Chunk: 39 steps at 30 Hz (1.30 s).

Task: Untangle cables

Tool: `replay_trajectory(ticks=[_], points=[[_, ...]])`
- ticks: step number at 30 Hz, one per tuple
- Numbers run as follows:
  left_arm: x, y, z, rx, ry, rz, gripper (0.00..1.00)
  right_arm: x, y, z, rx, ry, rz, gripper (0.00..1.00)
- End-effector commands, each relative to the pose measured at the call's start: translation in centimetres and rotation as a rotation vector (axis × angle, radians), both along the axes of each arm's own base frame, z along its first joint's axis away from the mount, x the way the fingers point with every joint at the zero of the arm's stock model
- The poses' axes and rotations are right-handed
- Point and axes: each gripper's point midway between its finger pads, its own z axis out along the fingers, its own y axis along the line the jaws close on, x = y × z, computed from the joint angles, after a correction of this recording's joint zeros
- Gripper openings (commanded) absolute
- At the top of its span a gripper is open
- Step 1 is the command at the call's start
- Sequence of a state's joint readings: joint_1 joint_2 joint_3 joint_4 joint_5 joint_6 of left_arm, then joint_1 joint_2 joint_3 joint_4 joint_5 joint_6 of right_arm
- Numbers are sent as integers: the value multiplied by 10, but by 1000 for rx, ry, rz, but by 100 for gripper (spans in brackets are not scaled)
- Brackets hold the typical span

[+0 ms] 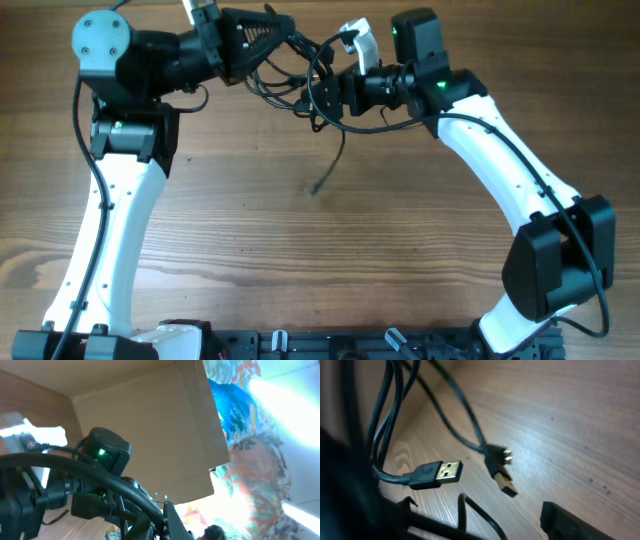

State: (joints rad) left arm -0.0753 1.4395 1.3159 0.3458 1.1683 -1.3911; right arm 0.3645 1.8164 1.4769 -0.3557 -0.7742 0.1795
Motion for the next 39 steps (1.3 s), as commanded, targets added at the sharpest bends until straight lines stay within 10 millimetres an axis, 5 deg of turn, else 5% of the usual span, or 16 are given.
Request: replay_trajectory(ticks=[1,6,15,19,24,39], points=[[-8,4,19,-30,10,8,4,17,-5,-8,-7,92,-147,61],[-11,2,18,-25,13,-13,4,26,-16,-16,-54,102,-231,25],[-19,4,6,48,-87,-62,4,38,-38,-18,-58,116,-294,10],[-17,5,5,48,-76,-51,4,32,-33,-15,-33,128,-254,17],[-11,7,6,37,-57,-19,4,18,-4,-25,-46,144,-195,49],[-9,8,6,14,5,-8,4,23,54,-41,34,210,-268,56]])
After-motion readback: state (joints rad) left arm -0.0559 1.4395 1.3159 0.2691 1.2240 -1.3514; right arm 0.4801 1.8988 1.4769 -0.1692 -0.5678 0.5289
